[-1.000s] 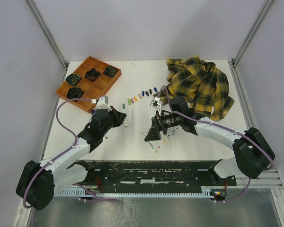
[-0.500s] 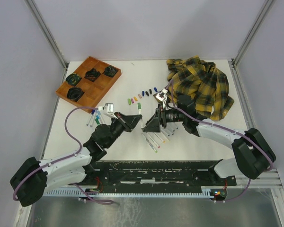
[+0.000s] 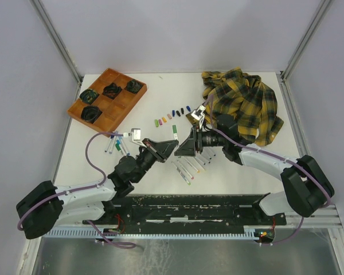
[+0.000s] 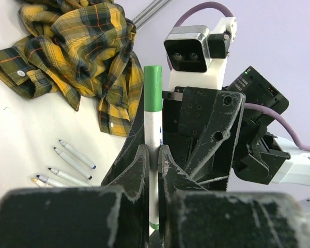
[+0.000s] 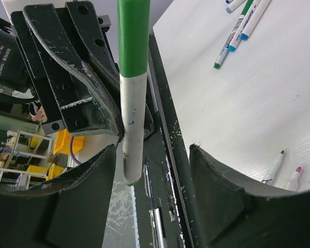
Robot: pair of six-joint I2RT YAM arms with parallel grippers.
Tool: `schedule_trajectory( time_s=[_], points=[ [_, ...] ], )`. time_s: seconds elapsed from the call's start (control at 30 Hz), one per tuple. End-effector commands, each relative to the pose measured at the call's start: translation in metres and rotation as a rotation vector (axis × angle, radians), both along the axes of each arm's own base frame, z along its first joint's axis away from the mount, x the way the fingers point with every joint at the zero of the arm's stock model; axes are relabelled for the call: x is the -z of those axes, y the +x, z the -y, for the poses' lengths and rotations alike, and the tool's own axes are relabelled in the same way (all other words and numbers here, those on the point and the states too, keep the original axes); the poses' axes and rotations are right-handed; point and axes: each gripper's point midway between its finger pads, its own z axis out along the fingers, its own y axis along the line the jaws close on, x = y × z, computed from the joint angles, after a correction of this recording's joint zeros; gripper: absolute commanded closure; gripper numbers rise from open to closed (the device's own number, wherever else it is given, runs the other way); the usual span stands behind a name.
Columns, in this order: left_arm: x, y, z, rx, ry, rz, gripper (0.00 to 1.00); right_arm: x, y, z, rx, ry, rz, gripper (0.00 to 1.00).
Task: Open the pen caps
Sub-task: Pick up the pen from the center of the board.
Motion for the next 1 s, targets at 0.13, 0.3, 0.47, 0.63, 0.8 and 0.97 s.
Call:
schedule_trajectory(
  time_s=[0.13, 0.3, 0.47, 0.63, 0.8, 0.97],
  points=[
    [-0.019, 0.002, 0.002, -0.02, -0.071, 0.031, 0.97, -0.039, -0.003, -0.002, -0.037, 0.098, 0.088, 0.54],
    [-0.018, 0.003, 0.005, -0.018, -0.062, 0.028, 0.97, -0.04, -0.004, -0.001, -0.045, 0.102, 0.092, 0.82],
    [-0.018, 0.001, 0.007, -0.003, -0.036, 0.039, 0.84, -0.039, -0.005, -0.001, -0.055, 0.09, 0.105, 1.0],
    [-0.017, -0.004, -0.005, -0.019, -0.001, 0.044, 0.46, -0.041, -0.009, 0.0, -0.091, 0.08, 0.119, 1.0],
    [-0.018, -0.01, -0.018, -0.029, 0.067, 0.06, 0.24, -0.038, -0.015, 0.003, -0.155, 0.029, 0.153, 1.0],
    [-0.026, -0.01, -0.023, -0.009, 0.138, 0.067, 0.15, -0.044, -0.025, 0.007, -0.232, 0.008, 0.179, 1.0]
  ],
)
